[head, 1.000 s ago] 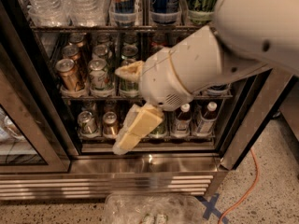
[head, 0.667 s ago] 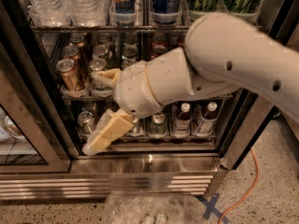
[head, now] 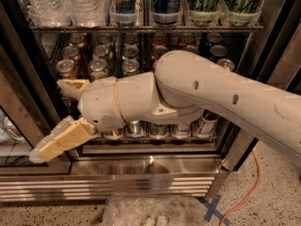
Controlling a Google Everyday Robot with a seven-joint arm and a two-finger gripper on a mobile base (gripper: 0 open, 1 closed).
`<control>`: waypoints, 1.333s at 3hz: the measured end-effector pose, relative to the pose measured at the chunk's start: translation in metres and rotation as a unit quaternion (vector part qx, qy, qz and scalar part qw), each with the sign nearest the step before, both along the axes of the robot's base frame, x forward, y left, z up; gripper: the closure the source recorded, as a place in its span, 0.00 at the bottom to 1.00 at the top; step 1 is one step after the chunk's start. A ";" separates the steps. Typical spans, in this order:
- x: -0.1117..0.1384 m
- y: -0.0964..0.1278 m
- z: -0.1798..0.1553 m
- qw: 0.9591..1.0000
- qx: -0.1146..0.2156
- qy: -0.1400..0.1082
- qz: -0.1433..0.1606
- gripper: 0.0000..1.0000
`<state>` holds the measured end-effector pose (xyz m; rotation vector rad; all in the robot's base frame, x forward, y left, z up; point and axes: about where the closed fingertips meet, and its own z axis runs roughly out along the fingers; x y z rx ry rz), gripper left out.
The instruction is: Pick water bottle from top shelf of fridge
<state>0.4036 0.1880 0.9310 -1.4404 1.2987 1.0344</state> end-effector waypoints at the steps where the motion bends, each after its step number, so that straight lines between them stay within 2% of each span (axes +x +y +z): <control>1: -0.022 0.021 0.026 0.996 0.076 0.039 0.023 0.00; 2: -0.022 0.021 0.026 0.996 0.076 0.039 0.023 0.00; 3: -0.027 0.028 0.019 0.995 0.075 0.058 -0.014 0.00; 4: -0.043 0.034 -0.011 0.991 0.068 0.075 -0.089 0.00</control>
Offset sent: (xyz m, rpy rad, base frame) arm -0.0151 0.0143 0.0170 0.1233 0.0649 0.0309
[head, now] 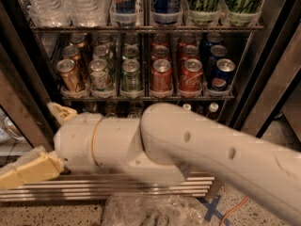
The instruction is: Pick water bottle from top shelf of fridge
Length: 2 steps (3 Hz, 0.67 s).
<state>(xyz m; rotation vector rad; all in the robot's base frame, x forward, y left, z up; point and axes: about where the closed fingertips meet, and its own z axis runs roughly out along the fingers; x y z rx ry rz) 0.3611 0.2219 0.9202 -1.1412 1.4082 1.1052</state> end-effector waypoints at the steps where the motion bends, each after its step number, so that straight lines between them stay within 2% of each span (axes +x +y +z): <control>1: 0.000 -0.010 -0.033 0.997 -0.006 0.013 -0.082 0.00; 2: 0.023 -0.032 -0.018 0.985 0.013 0.016 -0.172 0.00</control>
Offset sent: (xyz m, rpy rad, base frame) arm -0.0197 0.0366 0.0242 0.1260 -0.0323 -0.5481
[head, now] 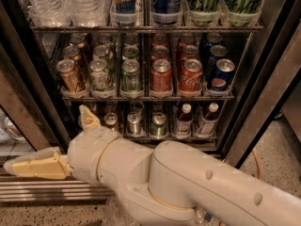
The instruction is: Pick water bottle from top shelf of fridge
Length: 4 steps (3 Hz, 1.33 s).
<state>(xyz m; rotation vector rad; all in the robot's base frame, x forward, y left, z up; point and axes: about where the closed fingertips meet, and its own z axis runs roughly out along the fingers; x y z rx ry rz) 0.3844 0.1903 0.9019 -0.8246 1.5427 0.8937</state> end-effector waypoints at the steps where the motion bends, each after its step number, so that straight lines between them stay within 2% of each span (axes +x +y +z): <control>1: 0.005 -0.011 0.071 0.995 0.001 -0.048 -0.084 0.00; 2: 0.005 -0.011 0.071 0.995 0.001 -0.048 -0.084 0.00; 3: 0.009 -0.008 0.074 0.996 0.008 -0.060 -0.065 0.00; 4: 0.045 -0.024 0.081 0.994 0.022 -0.094 -0.051 0.00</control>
Offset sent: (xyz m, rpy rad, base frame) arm 0.0154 -0.0150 0.0458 -0.0051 -0.0590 -0.1409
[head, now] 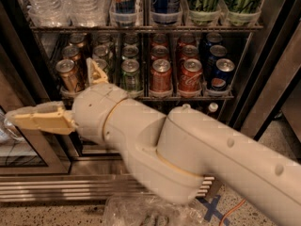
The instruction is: Pick water bottle from top shelf of fridge
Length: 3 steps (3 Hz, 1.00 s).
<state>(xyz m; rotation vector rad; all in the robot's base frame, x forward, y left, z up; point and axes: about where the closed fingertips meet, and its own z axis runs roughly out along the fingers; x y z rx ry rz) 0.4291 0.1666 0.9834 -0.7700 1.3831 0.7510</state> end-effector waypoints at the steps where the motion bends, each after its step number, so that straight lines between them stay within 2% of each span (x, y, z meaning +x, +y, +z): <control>1: 0.042 -0.006 -0.003 1.000 0.001 -0.019 0.013 0.00; 2: 0.063 0.014 -0.004 0.999 -0.007 -0.015 0.038 0.00; 3: 0.088 0.022 -0.008 0.999 0.005 0.016 0.032 0.00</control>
Offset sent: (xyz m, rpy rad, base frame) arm 0.0664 0.1359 0.0153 -0.0401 -0.0086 0.3962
